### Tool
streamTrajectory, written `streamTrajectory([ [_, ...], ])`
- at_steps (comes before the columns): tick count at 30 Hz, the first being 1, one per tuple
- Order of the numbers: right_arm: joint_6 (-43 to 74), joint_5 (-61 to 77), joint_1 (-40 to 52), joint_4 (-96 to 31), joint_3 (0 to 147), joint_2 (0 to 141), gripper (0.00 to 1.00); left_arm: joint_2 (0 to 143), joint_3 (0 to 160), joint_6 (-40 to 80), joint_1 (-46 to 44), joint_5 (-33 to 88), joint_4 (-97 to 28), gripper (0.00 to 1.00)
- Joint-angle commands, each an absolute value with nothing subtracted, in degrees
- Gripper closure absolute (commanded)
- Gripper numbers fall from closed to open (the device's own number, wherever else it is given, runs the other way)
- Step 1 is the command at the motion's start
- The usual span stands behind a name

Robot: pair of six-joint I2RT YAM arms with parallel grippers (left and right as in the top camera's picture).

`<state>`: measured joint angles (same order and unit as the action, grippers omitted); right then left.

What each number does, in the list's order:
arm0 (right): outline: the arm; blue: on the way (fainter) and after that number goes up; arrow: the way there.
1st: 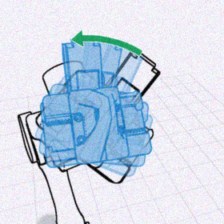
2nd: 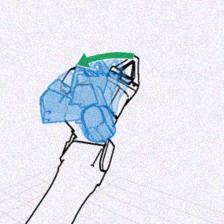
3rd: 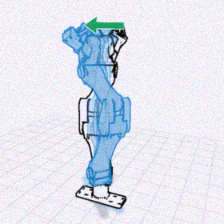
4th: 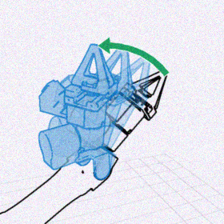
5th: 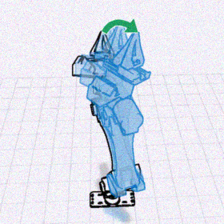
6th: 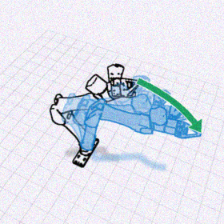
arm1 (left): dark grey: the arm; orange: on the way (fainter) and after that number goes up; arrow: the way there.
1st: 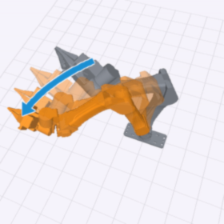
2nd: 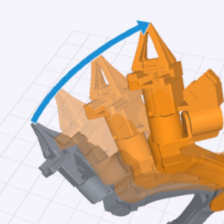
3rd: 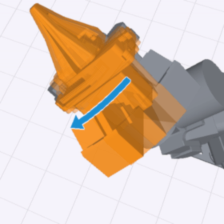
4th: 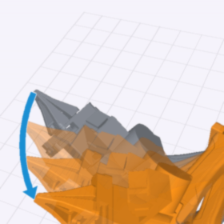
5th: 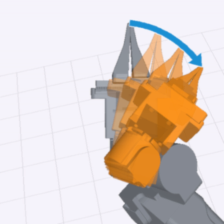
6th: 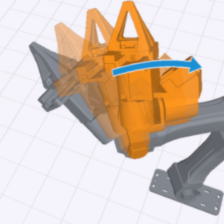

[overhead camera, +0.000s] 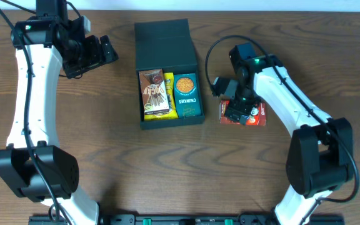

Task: Pack container
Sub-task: 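Move the right gripper to the red Hello Panda box and grasp it, then lift the Hello Panda box and lower it into the box's right side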

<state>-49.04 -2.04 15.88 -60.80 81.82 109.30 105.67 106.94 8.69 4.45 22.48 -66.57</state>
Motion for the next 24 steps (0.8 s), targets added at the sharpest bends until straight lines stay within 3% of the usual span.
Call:
streamTrajectory([
  [1,-59.02,1.34,15.55,-60.62,79.31,109.08,0.01,105.65,106.50,7.44,4.58,22.04,-66.57,0.05],
  [24,-60.34,-4.47,15.29,-46.28,71.53,109.12,0.02,105.65,106.50,7.44,4.58,22.04,-65.47,0.05],
])
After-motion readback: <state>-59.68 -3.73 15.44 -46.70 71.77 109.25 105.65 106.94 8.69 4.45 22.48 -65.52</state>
